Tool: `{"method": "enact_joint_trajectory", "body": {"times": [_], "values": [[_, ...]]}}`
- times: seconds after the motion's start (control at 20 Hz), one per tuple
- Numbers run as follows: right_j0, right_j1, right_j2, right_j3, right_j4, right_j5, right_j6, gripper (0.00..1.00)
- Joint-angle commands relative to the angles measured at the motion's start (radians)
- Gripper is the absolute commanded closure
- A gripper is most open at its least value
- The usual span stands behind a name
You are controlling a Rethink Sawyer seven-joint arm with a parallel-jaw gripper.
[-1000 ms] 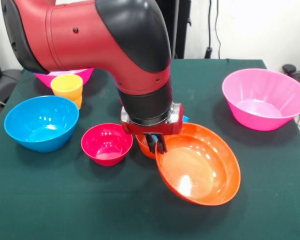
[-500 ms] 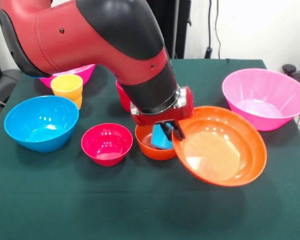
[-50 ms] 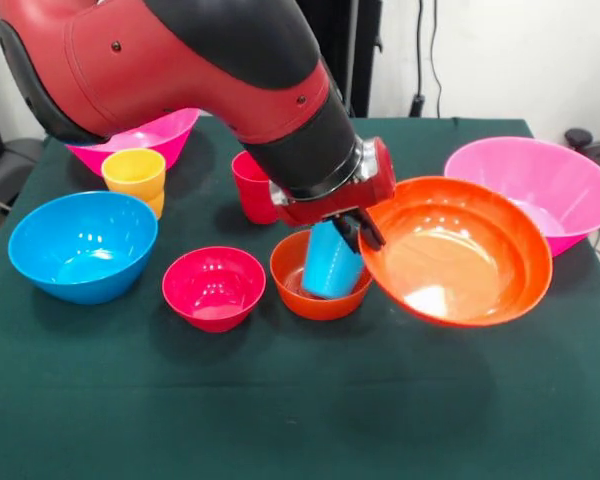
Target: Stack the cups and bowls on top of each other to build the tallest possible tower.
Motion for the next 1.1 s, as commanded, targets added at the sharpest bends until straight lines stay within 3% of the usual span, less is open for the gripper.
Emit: {"method": "enact_joint_trajectory", "body": {"times": [0.05, 0.3, 0.65, 1.1], "values": [[-0.042, -0.023, 0.078, 0.132, -0.07, 0.086, -0.419, 1.0], [-0.087, -0.028, 0.082, 0.165, -0.135, 0.128, -0.506, 1.0], [-0.184, -0.03, 0.135, 0.214, -0.24, 0.148, -0.737, 1.0], [-0.269, -0.024, 0.187, 0.189, -0.286, 0.132, -0.939, 1.0]]}}
